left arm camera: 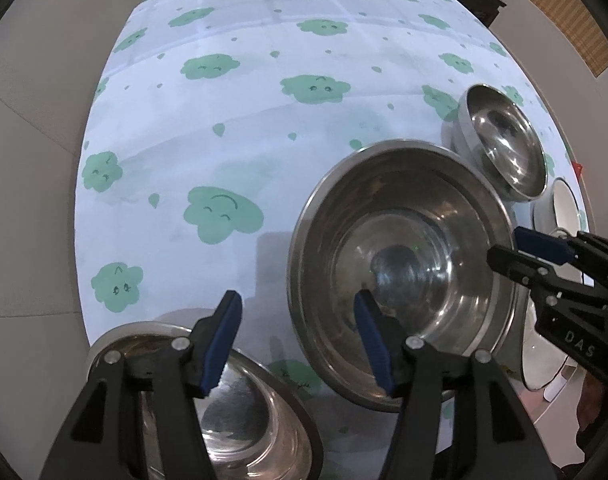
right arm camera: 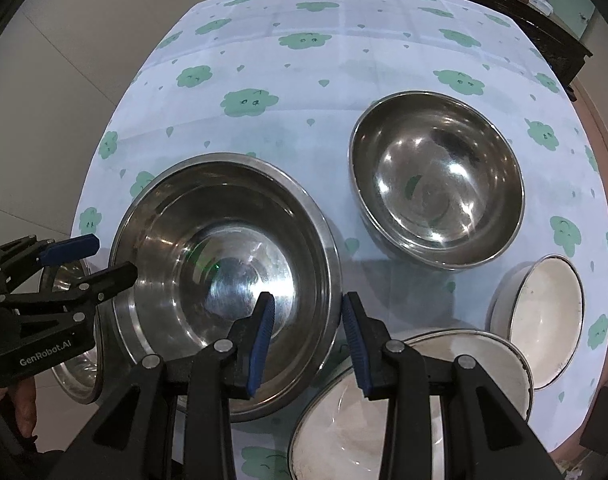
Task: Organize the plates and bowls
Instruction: 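Close the left gripper on the steel bowl's rim while the right gripper grips it too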
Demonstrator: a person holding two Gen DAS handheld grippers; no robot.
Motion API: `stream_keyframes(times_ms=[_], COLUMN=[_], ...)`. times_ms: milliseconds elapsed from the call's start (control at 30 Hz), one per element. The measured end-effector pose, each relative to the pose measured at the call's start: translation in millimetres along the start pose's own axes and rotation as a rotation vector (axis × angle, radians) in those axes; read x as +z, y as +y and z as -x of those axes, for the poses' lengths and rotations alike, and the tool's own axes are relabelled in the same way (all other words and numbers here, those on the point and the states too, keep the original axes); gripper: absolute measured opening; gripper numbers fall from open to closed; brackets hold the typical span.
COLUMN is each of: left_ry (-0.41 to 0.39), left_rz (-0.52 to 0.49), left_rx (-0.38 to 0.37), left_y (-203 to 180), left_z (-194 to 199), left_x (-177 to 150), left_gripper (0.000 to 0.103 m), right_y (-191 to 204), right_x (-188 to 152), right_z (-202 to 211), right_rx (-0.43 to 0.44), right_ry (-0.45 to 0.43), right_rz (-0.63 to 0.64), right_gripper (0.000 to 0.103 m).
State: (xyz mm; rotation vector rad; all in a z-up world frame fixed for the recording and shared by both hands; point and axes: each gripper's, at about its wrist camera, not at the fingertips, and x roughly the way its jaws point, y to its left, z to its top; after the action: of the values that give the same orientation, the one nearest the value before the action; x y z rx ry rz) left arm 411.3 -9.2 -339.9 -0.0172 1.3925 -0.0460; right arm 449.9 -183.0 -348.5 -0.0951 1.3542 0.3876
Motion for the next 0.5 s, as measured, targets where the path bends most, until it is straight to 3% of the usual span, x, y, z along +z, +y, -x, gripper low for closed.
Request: stream_keyframes(times_ms=[133, 233, 333, 400, 500], left_ry=[0.008, 0.014, 0.029, 0.037, 0.035], left_rz=[-0.008, -0.011, -0.024, -0.028, -0.035], left_rx=[-0.004, -0.008, -0.005, -0.007, 0.015], left_y=[-2, -2, -4, -5, -6], left_z=[-3, -5, -9, -12, -13], left_x=[0, 0, 0, -1, -2], left_gripper=[0.055, 0.047, 0.034, 0.02, 0.014], right_y=[0, 0, -3, -4, -4], right_x=[0, 2, 2, 2, 2], right_z=[-2, -4, -7, -10, -9], right_rx=[-0.002, -0.004, -0.006, -0.01, -0.011], right_ry=[0.003, 0.004, 0.013, 0.025, 0.018], right_rz=[0.003, 0.01, 0.008, 0.008, 0.012], right_gripper=[0.038, 0.035, 0.026, 0.022, 0.02])
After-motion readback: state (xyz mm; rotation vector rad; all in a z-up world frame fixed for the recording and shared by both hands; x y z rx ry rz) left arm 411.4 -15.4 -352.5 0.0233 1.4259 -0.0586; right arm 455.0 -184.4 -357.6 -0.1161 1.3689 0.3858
